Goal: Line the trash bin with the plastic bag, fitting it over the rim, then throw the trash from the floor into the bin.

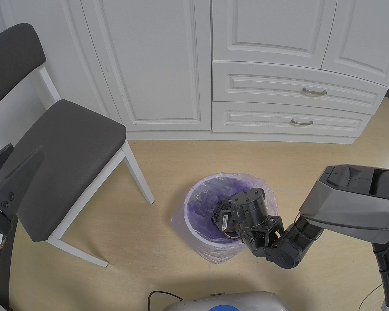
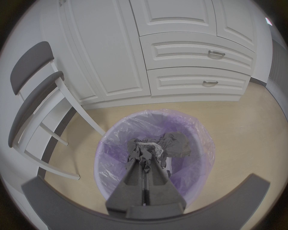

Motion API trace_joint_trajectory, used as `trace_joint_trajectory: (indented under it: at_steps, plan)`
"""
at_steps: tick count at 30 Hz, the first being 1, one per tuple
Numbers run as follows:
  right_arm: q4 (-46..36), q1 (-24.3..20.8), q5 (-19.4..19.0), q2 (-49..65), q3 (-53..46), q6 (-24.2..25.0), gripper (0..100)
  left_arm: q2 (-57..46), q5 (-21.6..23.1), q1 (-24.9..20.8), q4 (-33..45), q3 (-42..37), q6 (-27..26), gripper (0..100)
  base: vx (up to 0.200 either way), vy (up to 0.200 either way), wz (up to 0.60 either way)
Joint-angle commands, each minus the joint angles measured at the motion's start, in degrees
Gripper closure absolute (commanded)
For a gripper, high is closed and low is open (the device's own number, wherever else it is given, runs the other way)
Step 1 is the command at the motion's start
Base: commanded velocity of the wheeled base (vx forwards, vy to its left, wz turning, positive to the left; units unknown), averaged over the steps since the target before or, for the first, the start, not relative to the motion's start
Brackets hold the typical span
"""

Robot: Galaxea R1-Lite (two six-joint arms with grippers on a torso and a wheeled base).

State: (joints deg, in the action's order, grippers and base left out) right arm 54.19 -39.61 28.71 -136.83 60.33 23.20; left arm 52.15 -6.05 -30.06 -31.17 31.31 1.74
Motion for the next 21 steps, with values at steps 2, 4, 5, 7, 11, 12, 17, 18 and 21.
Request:
trace_joint_trajectory:
  at_steps: [2,4,5,7,11,12,17,18,21]
  plan:
    - [0.0,0.1,-0.1,-0.9,1.3,1.1,100,0.1,0.0,0.0,0.0,0.0,0.0,0,0.0,0.0,0.0]
    - [0.0,1.1,-0.3,-2.7,2.2,1.2,100,0.1,0.0,0.0,0.0,0.0,0.0,0,0.0,0.0,0.0]
    - [0.0,1.3,-0.3,-3.0,2.5,1.2,100,0.1,0.0,0.0,0.0,0.0,0.0,0,0.0,0.0,0.0]
    - [-0.1,2.2,-0.2,-4.1,3.6,0.8,100,0.1,0.0,0.0,0.0,0.0,0.0,0,0.0,0.0,0.0]
    - [0.4,3.1,-0.1,-4.2,4.7,1.1,100,0.0,0.0,0.1,0.0,0.1,0.0,0,0.0,0.0,0.0]
    - [0.8,3.1,0.3,-4.4,5.8,1.5,100,0.1,0.0,0.1,0.0,0.1,0.0,0,0.0,0.0,0.0]
    - [9.1,3.1,0.6,-7.3,9.5,3.2,100,0.1,0.0,0.1,0.0,0.1,0.0,0,0.0,0.0,0.0]
    - [10.4,3.1,0.7,-7.8,9.7,3.2,100,0.1,0.0,0.1,0.0,0.1,0.0,0,0.0,0.0,0.0]
    - [13.8,3.1,1.0,-8.5,10.5,3.1,100,0.1,0.0,0.1,0.0,0.2,0.0,0,0.0,0.0,0.0]
